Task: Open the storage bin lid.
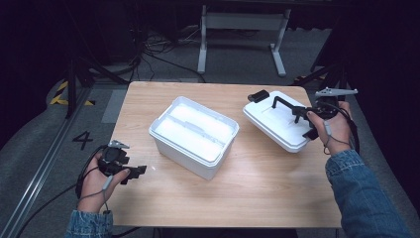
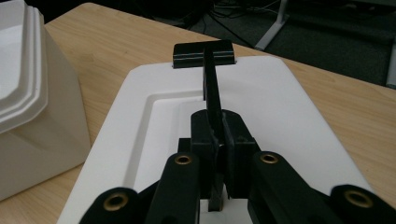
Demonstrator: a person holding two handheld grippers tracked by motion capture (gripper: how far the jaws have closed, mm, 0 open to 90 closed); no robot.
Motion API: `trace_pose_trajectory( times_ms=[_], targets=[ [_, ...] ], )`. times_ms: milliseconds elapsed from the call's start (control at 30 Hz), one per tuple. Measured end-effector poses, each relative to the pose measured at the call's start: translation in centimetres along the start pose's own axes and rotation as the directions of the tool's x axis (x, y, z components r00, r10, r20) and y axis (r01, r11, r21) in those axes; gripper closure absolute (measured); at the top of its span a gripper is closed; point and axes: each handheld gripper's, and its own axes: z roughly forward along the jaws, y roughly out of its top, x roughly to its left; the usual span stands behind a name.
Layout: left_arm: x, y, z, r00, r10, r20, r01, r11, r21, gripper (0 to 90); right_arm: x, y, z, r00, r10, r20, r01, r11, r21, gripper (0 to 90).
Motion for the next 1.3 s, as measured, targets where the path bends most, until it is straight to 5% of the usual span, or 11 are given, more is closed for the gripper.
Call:
trace_pose_trajectory(
  times_ms=[1300],
  targets=[
    [-0.1,0.0,0.5,0.9999,0.017,-0.002,-0.017,0.9995,0.025,23.8,-1.1,-6.8,3.5,0.9972,0.069,-0.026,-0.067,0.993,0.100,84.7]
  ],
)
